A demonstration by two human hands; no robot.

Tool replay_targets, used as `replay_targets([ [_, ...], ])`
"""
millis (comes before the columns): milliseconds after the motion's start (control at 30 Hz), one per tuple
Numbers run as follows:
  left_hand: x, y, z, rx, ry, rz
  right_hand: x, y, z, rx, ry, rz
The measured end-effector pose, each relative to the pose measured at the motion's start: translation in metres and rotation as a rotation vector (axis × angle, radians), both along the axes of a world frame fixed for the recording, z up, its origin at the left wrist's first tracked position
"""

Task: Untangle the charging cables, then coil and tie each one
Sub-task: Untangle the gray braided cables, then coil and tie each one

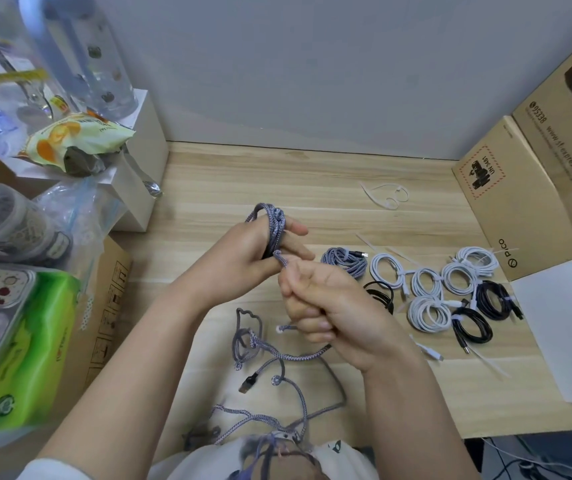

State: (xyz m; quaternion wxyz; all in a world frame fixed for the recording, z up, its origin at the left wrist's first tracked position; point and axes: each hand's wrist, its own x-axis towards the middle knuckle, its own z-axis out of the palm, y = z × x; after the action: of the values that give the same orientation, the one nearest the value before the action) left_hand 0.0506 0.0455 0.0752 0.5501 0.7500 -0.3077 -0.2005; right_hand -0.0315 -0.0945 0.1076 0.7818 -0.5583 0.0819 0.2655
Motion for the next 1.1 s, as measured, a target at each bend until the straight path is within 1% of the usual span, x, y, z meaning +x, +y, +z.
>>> replay_targets([
  [67, 0.000, 0.001, -0.004, 0.036, -0.039, 0.063, -0.003, 0.000, 0.007, -0.100, -0.060, 0.039],
  [133, -0.001, 0.002, -0.006, 0.013, 0.016, 0.128, -0.005, -0.003, 0.011, -0.253, -0.135, 0.044],
  [167, -0.002, 0.003, -0.005, 0.015, 0.040, 0.146, -0.005, -0.004, 0.012, -0.370, -0.193, 0.042],
  [267, -0.006, 0.003, -0.003, 0.103, 0.038, 0.130, -0.006, -0.005, 0.011, -0.755, -0.382, -0.026],
  [333, -0.009, 0.002, 0.002, 0.160, 0.028, 0.084, -0.005, -0.007, 0.016, -0.868, -0.441, -0.112],
  [400, -0.012, 0.002, 0.009, 0.203, 0.038, 0.030, -0.004, -0.010, 0.024, -0.874, -0.490, -0.172],
  [433, -0.013, 0.003, 0.013, 0.196, 0.078, -0.011, -0.003, -0.012, 0.028, -0.849, -0.500, -0.209],
  [500, -0.015, 0.010, 0.020, 0.094, 0.215, -0.120, 0.000, -0.018, 0.032, -0.780, -0.492, -0.305],
  [567, -0.017, 0.017, 0.025, -0.064, 0.318, -0.188, 0.003, -0.022, 0.031, -0.723, -0.487, -0.381],
  [633, -0.017, 0.019, 0.026, -0.184, 0.373, -0.154, 0.005, -0.023, 0.026, -0.683, -0.507, -0.414],
  [733, -0.016, 0.017, 0.026, -0.305, 0.427, -0.043, 0.008, -0.025, 0.017, -0.631, -0.544, -0.456],
  [833, -0.015, 0.017, 0.027, -0.390, 0.441, 0.027, 0.008, -0.031, 0.007, -0.713, -0.644, -0.444],
  [900, -0.015, 0.017, 0.027, -0.394, 0.453, 0.027, 0.011, -0.032, -0.001, -0.752, -0.664, -0.445],
  [967, -0.016, 0.015, 0.028, -0.379, 0.459, -0.001, 0.014, -0.031, -0.007, -0.740, -0.687, -0.480],
  [1033, -0.017, 0.012, 0.030, -0.361, 0.455, -0.017, 0.017, -0.029, -0.013, -0.687, -0.683, -0.481],
  [1100, -0.016, 0.009, 0.032, -0.352, 0.441, 0.006, 0.019, -0.024, -0.015, -0.597, -0.620, -0.409],
])
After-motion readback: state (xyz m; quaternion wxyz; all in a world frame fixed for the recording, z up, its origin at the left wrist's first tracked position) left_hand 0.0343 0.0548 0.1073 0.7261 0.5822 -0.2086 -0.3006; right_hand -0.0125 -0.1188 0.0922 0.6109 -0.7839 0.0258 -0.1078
